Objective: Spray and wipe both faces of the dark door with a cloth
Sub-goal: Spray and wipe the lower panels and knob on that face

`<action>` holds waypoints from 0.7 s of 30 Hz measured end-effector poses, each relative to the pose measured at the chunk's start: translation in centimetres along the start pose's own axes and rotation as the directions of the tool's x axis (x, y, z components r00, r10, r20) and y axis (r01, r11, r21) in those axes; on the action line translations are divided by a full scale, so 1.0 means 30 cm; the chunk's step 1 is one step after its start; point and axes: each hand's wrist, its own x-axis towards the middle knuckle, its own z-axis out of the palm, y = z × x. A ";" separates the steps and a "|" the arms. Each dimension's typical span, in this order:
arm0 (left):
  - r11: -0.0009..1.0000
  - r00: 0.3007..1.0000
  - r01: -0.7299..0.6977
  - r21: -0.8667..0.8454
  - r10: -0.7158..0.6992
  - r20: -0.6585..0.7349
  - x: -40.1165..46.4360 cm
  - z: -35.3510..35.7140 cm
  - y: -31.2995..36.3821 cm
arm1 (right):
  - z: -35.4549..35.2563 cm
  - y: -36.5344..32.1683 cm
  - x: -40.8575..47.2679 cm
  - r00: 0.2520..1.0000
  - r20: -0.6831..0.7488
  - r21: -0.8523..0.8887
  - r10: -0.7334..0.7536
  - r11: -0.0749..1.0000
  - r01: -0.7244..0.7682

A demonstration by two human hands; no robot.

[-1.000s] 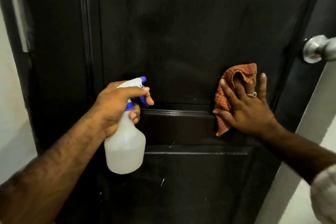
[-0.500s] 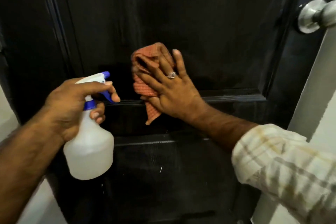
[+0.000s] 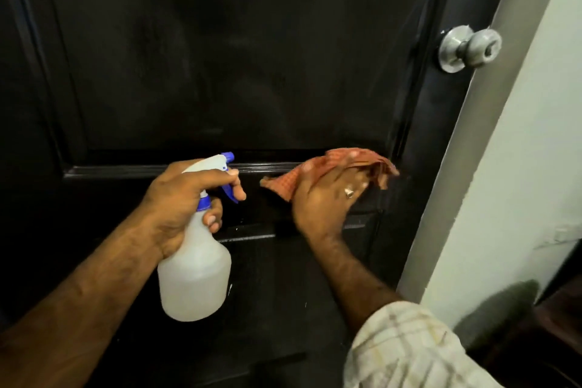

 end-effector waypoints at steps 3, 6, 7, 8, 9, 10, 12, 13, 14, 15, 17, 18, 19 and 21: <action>0.999 0.996 0.030 0.043 -0.033 0.088 0.004 0.044 0.012 | -0.058 0.187 0.001 0.945 0.040 -0.119 -0.323 0.938 0.326; 0.993 0.983 0.096 0.071 -0.106 0.148 0.022 0.114 0.003 | -0.130 0.452 0.119 0.988 -0.036 -0.017 -0.148 0.989 0.148; 0.992 0.982 0.111 0.066 -0.120 0.148 0.036 0.137 -0.002 | -0.153 0.501 0.152 0.997 -0.033 0.079 -0.076 0.994 0.078; 0.991 0.980 0.121 0.054 -0.128 0.153 0.055 0.159 -0.005 | -0.164 0.527 0.179 0.998 -0.027 0.134 -0.062 0.989 0.065; 0.992 0.979 0.120 0.045 -0.126 0.161 0.068 0.174 -0.002 | -0.167 0.524 0.197 0.996 -0.026 0.156 -0.088 0.984 0.091; 0.993 0.977 0.112 0.040 -0.117 0.179 0.080 0.184 0.003 | -0.155 0.510 0.212 0.990 -0.041 0.155 -0.133 0.978 0.138; 0.996 0.972 0.088 0.030 -0.092 0.216 0.103 0.195 0.013 | -0.107 0.431 0.249 0.983 -0.119 0.140 -0.143 0.977 0.159; 0.997 0.972 0.072 0.022 -0.075 0.224 0.116 0.200 0.017 | -0.067 0.378 0.258 0.981 -0.158 0.123 -0.112 0.984 0.132; 0.998 0.972 0.055 0.012 -0.056 0.226 0.123 0.198 0.022 | -0.030 0.311 0.246 0.977 -0.197 0.118 -0.083 0.987 0.108; 0.999 0.973 0.036 -0.002 -0.034 0.227 0.132 0.191 0.028 | 0.001 0.238 0.214 0.972 -0.221 0.133 -0.084 0.984 0.116; 0.999 0.975 0.009 -0.032 -0.002 0.222 0.149 0.182 0.044 | 0.041 0.148 0.107 0.950 -0.174 0.145 -0.260 0.947 0.285; 0.999 0.974 0.005 -0.050 0.007 0.227 0.161 0.183 0.051 | 0.048 0.149 0.047 0.892 -0.103 0.123 -0.440 0.884 0.450; 0.998 0.973 0.000 -0.062 0.014 0.228 0.164 0.175 0.061 | 0.046 0.159 -0.012 0.774 -0.022 0.110 -0.633 0.768 0.631; 0.999 0.971 -0.005 -0.053 0.017 0.240 0.169 0.172 0.071 | 0.037 0.259 -0.021 0.500 0.013 0.010 -0.866 0.500 0.866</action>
